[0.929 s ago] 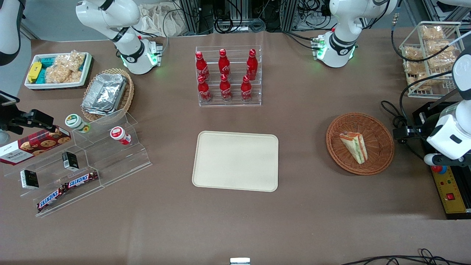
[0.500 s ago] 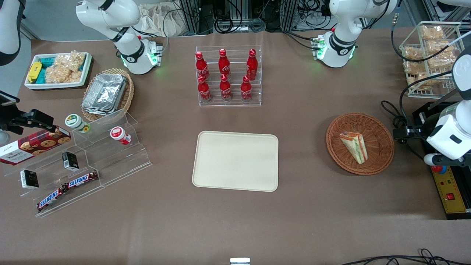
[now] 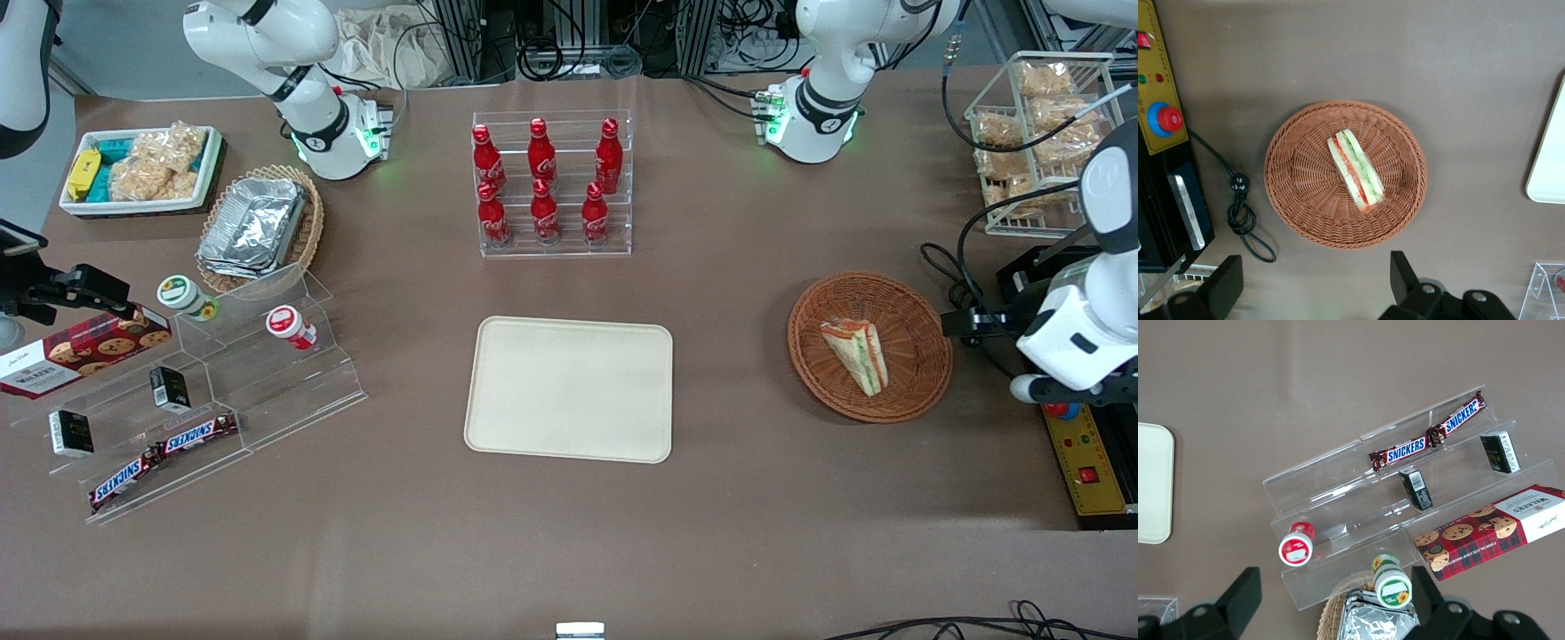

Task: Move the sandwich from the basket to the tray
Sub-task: 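Move the left gripper over the wicker basket toward the sandwich, then lower the open left gripper around the wrapped sandwich and close it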

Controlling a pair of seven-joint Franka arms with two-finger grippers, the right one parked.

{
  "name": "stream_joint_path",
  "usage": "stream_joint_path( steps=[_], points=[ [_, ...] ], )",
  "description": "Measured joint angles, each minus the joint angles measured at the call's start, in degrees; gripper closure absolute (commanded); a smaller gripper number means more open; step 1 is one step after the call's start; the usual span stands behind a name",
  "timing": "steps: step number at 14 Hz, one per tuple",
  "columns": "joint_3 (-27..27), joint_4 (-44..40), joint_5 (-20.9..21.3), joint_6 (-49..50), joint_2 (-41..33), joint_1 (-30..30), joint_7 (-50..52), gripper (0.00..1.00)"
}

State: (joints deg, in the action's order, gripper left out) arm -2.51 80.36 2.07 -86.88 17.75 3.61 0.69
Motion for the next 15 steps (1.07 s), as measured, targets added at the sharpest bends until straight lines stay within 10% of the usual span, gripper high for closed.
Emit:
stream_joint_path(
  steps=[15],
  points=[
    [0.15, 31.45, -1.23, -29.37, 0.89, 0.7, 12.46, 0.02]
  ],
)
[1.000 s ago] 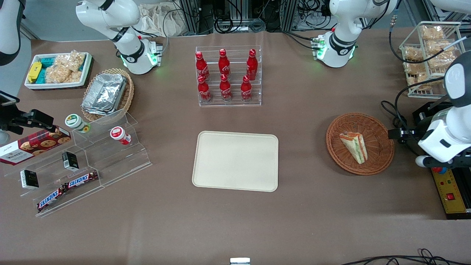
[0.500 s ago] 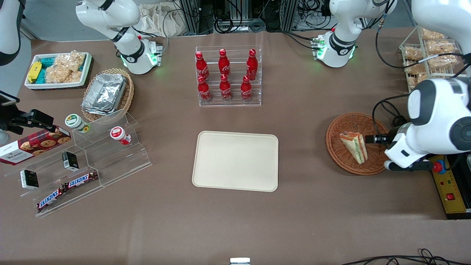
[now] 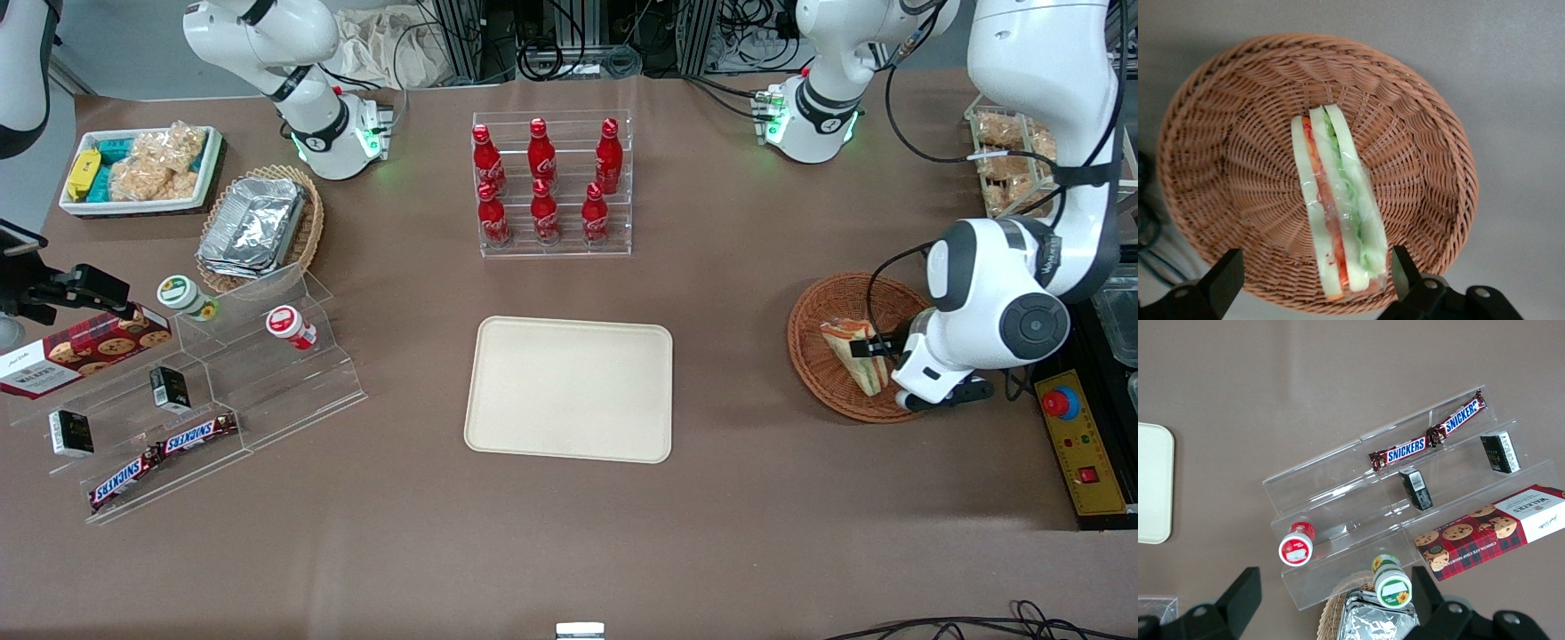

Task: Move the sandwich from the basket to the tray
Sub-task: 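Lower the open left gripper around the wrapped sandwich and close it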

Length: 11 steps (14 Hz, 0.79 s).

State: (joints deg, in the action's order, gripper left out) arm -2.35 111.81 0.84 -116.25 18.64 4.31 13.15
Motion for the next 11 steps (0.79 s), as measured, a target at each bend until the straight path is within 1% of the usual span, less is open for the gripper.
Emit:
stream_joint_path(
  steps=[3, 8, 11],
  points=[
    [-0.05, 3.09, -0.97, -5.08, -0.01, -0.01, 2.26, 0.02],
    [-0.07, 3.88, -1.5, -6.79, 0.02, -0.13, 3.56, 0.02],
    [-0.21, 7.13, -2.66, -11.63, 0.54, -0.5, 3.62, 0.04]
  ],
)
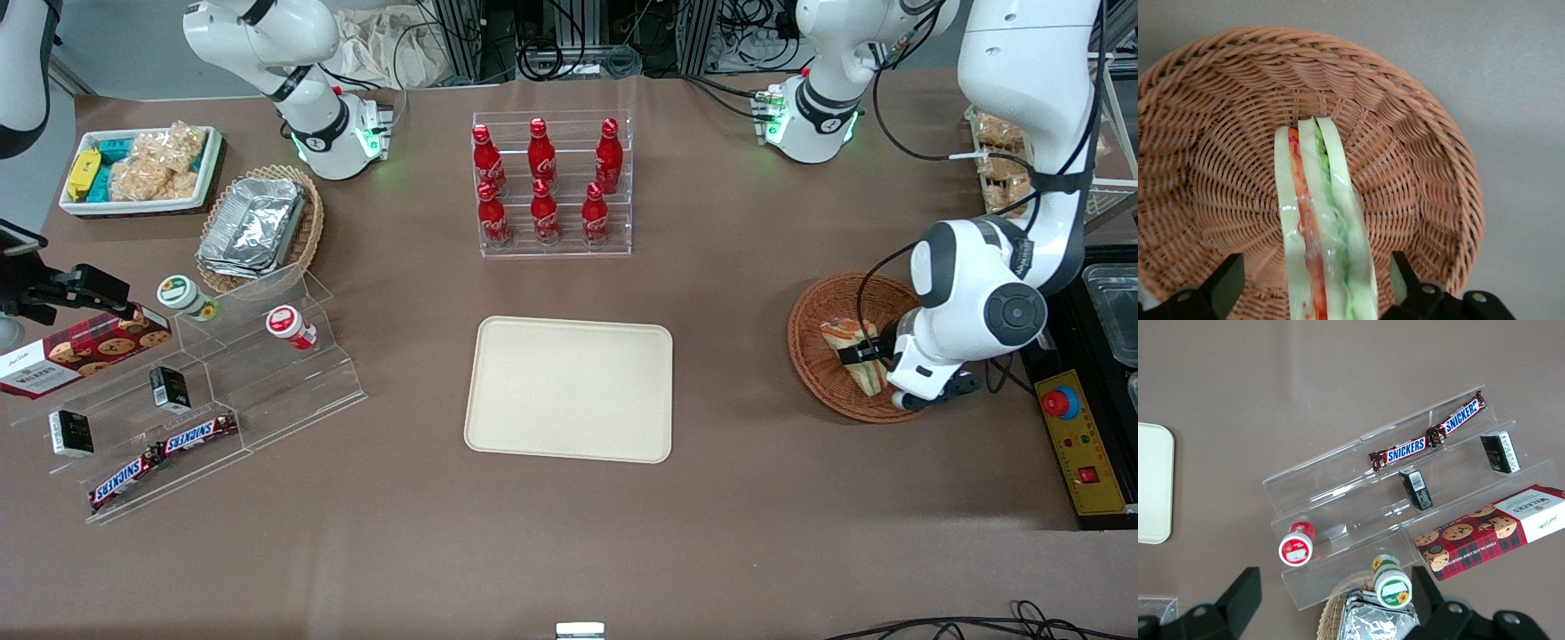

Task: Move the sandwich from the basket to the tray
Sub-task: 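Lower the open left gripper around the wrapped sandwich and close it, then lift the sandwich out of the basket and carry it over the cream tray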

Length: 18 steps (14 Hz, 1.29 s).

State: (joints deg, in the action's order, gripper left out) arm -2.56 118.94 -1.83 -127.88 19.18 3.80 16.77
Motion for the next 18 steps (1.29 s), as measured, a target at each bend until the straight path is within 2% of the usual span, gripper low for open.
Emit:
stream_joint_path(
  steps=[4, 9, 10, 11, 13, 15, 18],
  points=[
    [-0.08, 1.51, -1.61, -2.05, 1.36, -0.39, 0.0, 0.19],
    [-0.07, 1.41, -2.17, -2.29, 1.31, -0.38, 0.01, 0.68],
    [-0.02, 1.21, -2.18, -2.19, 1.22, -0.37, 0.01, 0.7],
    [0.06, 0.8, -2.17, -1.71, 1.06, -0.31, -0.01, 0.77],
    [0.27, -1.35, -2.13, 1.98, 0.45, 0.02, -0.1, 0.85],
    [0.45, -5.87, -2.12, 9.25, -0.55, 0.75, -0.1, 0.85],
    [0.48, -17.18, -2.11, 24.15, -2.2, 1.15, -0.1, 0.85]
  ],
)
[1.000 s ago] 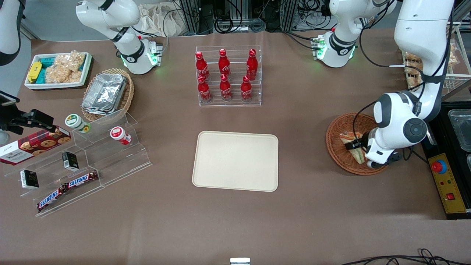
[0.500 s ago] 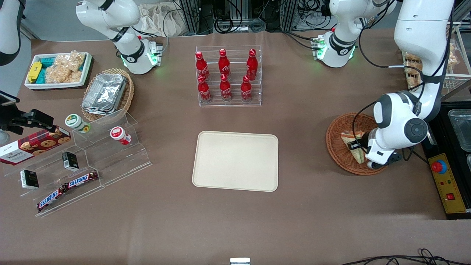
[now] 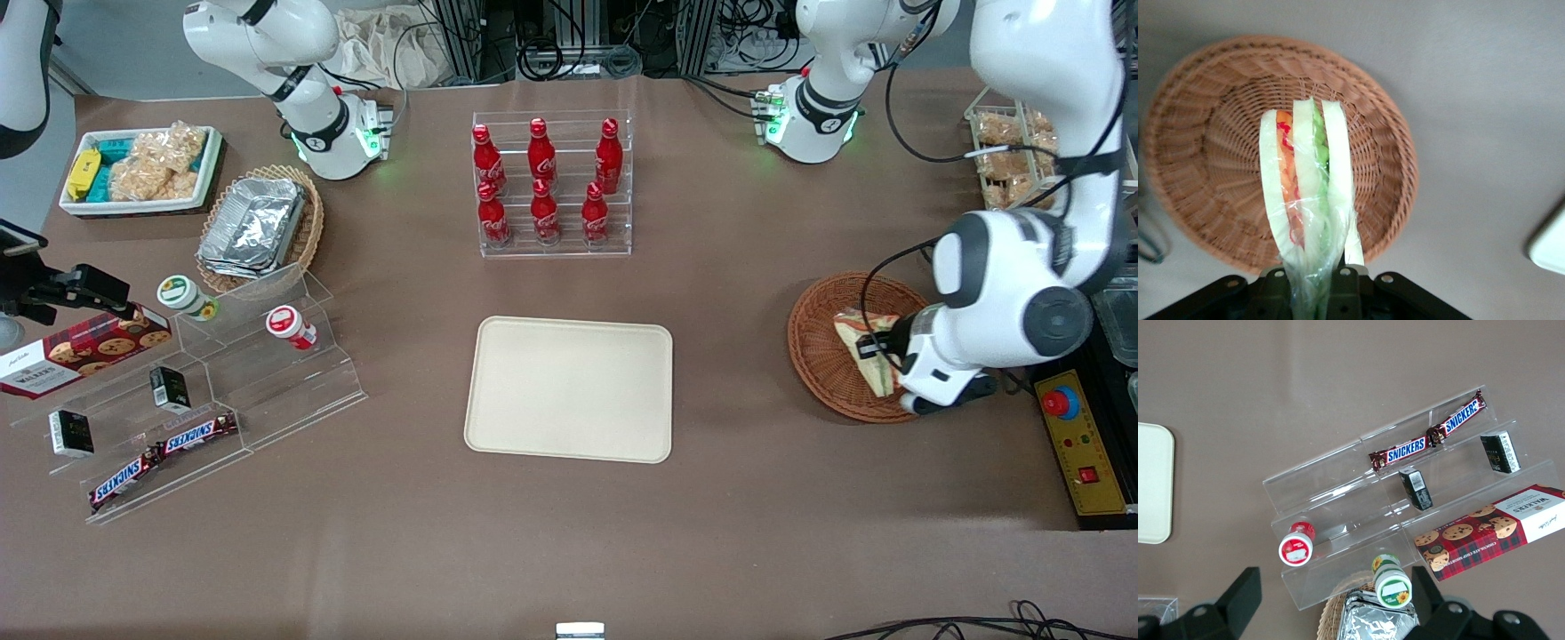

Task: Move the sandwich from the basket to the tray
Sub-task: 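Lift the sandwich out of the basket and carry it over the cream tray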

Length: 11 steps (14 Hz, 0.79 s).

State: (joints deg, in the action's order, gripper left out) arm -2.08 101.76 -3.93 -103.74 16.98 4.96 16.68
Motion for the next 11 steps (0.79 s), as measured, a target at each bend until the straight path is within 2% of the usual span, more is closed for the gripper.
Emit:
stream_joint_path(
  steps=[3, 5, 8, 11],
  points=[
    [0.04, -12.04, -0.03, 13.29, -0.87, 0.02, 0.04, 0.85],
    [1.15, -16.55, -0.05, 16.11, -0.97, 0.12, 0.75, 0.85],
    [6.33, -17.26, 0.53, 16.19, -0.04, 1.53, 3.25, 0.85],
    [8.32, -17.25, 3.71, 13.92, 3.41, 9.24, 6.0, 0.85]
  ],
)
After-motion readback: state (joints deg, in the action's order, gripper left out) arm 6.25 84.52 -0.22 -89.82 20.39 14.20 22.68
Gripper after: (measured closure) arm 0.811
